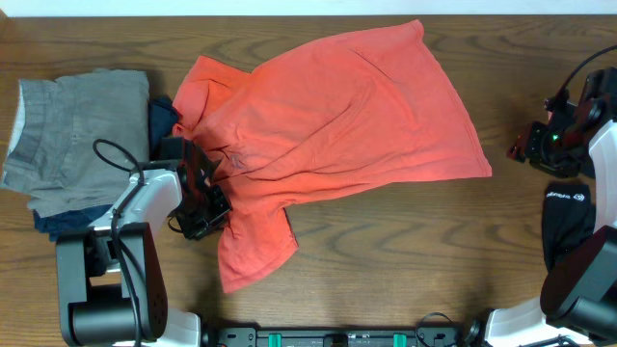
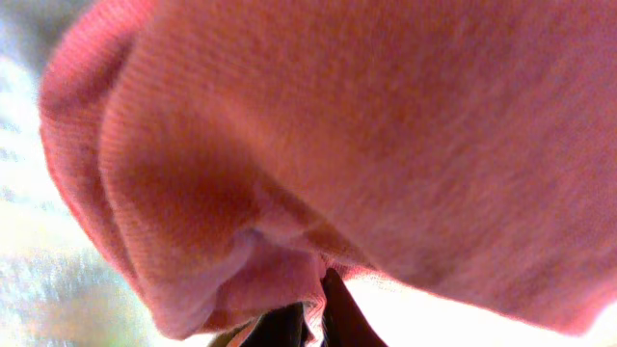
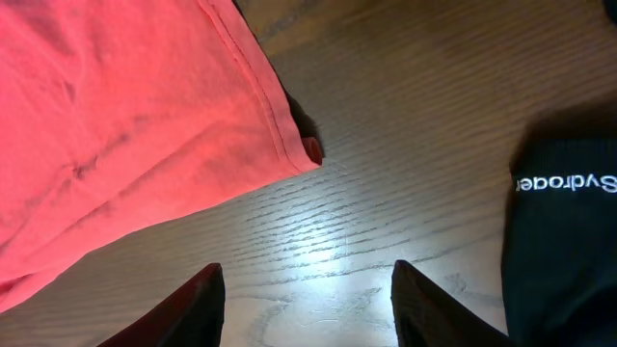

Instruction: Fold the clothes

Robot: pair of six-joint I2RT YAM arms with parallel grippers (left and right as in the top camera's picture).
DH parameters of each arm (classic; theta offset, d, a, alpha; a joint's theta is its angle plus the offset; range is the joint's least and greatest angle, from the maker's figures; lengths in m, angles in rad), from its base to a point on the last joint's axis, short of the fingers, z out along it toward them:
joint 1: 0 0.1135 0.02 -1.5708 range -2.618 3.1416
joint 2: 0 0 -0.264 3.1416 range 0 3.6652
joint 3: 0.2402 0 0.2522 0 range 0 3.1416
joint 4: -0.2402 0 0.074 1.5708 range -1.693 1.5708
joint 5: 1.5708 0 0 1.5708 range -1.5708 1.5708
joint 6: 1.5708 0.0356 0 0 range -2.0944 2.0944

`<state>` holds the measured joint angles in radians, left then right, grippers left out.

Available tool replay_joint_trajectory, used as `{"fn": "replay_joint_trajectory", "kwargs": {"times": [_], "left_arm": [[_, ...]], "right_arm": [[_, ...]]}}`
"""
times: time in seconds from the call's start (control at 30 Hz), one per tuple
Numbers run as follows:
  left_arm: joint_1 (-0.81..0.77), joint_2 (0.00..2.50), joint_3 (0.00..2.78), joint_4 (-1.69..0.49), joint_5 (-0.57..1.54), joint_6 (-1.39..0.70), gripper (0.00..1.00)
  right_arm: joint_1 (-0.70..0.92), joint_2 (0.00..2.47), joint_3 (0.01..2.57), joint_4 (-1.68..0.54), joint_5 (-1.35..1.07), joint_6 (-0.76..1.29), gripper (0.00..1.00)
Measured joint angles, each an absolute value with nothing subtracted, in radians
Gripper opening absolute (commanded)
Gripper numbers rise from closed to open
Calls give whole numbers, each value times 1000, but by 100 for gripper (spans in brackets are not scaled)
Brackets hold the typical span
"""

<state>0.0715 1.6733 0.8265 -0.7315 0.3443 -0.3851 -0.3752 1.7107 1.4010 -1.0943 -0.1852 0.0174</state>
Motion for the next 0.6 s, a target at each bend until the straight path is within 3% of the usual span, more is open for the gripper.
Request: {"fn": "replay_joint_trajectory", "kwargs": {"times": [0.3, 0.6], "left_arm": [[70, 1603, 799, -862, 334, -350, 6], [70, 1320, 797, -891, 333, -339, 6]], "right_arm": [[-375, 1711, 1340, -1074, -186, 42, 57], [-375, 1711, 1056, -804, -224, 141, 53]]}}
